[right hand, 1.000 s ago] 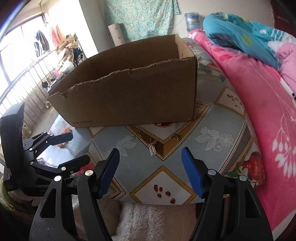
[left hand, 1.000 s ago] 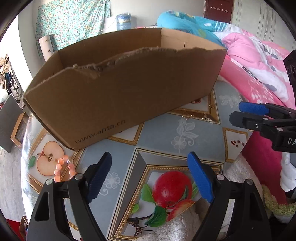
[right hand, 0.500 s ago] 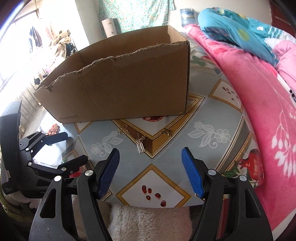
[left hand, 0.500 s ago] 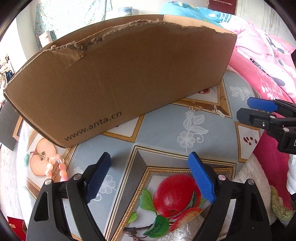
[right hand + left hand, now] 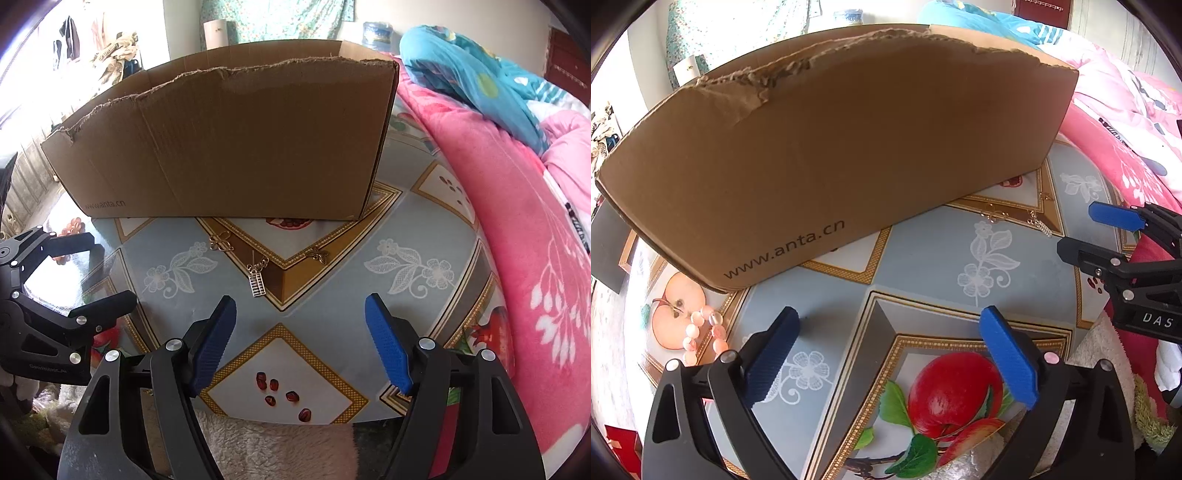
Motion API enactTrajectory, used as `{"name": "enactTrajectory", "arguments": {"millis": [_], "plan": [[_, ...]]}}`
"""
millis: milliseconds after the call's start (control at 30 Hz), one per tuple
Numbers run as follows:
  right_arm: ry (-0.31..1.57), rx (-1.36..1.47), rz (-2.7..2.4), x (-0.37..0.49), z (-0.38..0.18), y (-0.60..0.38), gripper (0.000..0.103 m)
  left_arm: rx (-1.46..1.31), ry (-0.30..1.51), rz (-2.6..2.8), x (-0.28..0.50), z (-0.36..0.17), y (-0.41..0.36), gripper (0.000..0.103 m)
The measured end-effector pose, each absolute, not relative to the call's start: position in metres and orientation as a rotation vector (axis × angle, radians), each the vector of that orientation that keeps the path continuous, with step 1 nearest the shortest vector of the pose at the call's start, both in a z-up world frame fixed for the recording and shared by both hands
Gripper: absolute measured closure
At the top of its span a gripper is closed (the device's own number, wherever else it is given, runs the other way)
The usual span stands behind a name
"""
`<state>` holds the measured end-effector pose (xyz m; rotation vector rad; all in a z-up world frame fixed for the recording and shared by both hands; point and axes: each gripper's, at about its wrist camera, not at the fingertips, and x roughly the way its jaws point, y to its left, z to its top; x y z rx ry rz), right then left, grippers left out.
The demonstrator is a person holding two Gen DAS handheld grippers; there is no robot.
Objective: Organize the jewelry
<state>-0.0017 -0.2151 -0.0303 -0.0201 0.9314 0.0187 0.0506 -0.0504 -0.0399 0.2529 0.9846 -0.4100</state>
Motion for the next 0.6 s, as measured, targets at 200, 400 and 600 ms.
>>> {"name": "enactTrajectory", "arguments": {"millis": [200,400,600], "plan": [[0.932,-0.045,0.018,-0.004,-0.034,-0.211,0.030,0.252,0.984,-0.409,0.051,-0.040,-0.048,0.006],[0.933,-0.052,0.017,-0.005,-0.035,-0.204,0.023,0.252,0.984,-0.410,0.051,-0.040,-0.049,0.006],[0.940,-0.053,0.014,-0.004,-0.036,-0.203,0.015,0.251,0.983,-0.409,0.051,-0.040,-0.049,0.006]]}}
